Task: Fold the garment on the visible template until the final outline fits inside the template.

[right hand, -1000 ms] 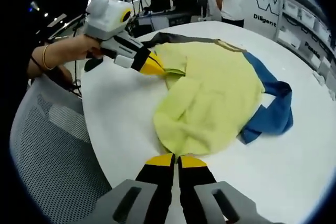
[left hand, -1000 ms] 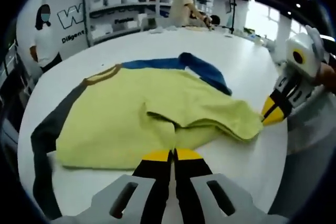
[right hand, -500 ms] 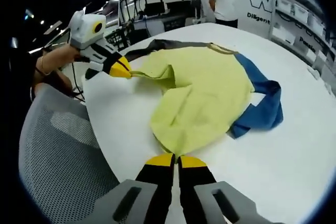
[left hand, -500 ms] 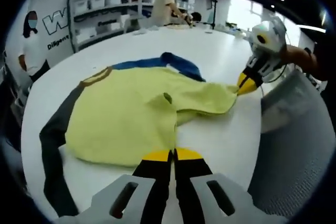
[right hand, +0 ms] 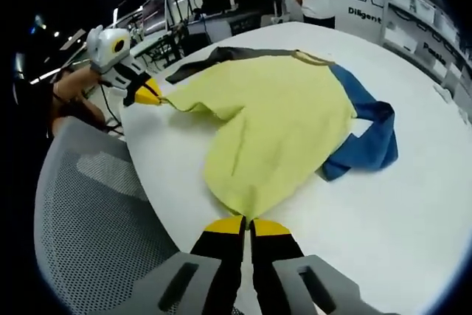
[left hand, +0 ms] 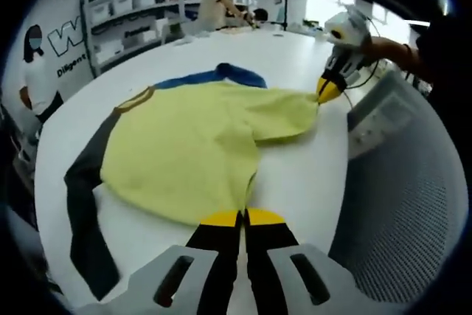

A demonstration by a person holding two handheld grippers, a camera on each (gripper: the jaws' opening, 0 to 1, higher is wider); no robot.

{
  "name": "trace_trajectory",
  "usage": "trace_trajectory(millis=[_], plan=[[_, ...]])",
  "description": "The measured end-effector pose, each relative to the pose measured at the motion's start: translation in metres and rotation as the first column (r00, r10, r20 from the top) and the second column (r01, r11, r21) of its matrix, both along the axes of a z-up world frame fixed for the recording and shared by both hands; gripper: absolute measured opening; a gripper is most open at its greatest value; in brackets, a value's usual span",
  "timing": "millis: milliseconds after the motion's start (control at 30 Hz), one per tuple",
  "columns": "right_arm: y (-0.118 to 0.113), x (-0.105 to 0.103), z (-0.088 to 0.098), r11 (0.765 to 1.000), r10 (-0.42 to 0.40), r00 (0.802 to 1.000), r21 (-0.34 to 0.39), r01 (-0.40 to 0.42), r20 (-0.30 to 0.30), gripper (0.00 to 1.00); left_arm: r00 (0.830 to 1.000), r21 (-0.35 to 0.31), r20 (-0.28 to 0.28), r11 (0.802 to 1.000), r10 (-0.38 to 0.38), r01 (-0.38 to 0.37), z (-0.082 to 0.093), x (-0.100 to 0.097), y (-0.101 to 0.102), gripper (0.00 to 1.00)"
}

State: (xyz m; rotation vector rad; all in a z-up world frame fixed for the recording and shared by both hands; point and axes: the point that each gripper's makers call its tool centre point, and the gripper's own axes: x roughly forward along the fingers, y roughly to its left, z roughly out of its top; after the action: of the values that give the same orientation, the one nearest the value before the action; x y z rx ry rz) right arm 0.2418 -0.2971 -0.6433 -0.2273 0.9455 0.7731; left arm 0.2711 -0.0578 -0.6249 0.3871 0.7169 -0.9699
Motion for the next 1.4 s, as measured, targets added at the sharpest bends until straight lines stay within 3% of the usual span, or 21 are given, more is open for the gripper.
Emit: trace_trajectory(millis=[133,300,767,933,1067,1400], plan=[[-0.003,-0.002,-0.003,1.0,-0.002,1.0,-0.013,0.002,-0.018,0.0,1.0,0.021,-0.01,0.999,-0.027,0.027,-0.004,-0.006,0.009,0.01],[-0.006,-0.003,-0.005,1.0,-0.003,1.0,-0.013,0.003,-0.031,0.0,0.997,-0.001,-0.032,0.998,-0.066,0.066,-0.01,-0.013,0.019,0.01],[-0.021,-0.003,-0.018,0.998,-0.055,0.992,0.001,0.056,-0.116,0.0,0.993,0.063,-0.087,0.994,-0.08,0.085,-0.027,-0.014,0.061,0.01],[-0.026,-0.002,-0.017,0.996,-0.085,0.985,0.016,0.088,-0.149,0.0,0.994,0.071,-0.088,0.994,-0.072,0.078,-0.028,-0.015,0.068,0.01],[-0.028,-0.007,-0.029,0.994,-0.106,0.976,-0.006,0.107,-0.19,0.0,0.991,0.096,-0.106,0.991,-0.082,0.092,-0.035,-0.02,0.07,0.01],[-0.029,-0.008,-0.039,0.99,-0.143,0.972,-0.035,0.139,-0.189,0.0,0.993,0.095,-0.111,0.994,-0.047,0.058,-0.042,-0.021,0.07,0.01]])
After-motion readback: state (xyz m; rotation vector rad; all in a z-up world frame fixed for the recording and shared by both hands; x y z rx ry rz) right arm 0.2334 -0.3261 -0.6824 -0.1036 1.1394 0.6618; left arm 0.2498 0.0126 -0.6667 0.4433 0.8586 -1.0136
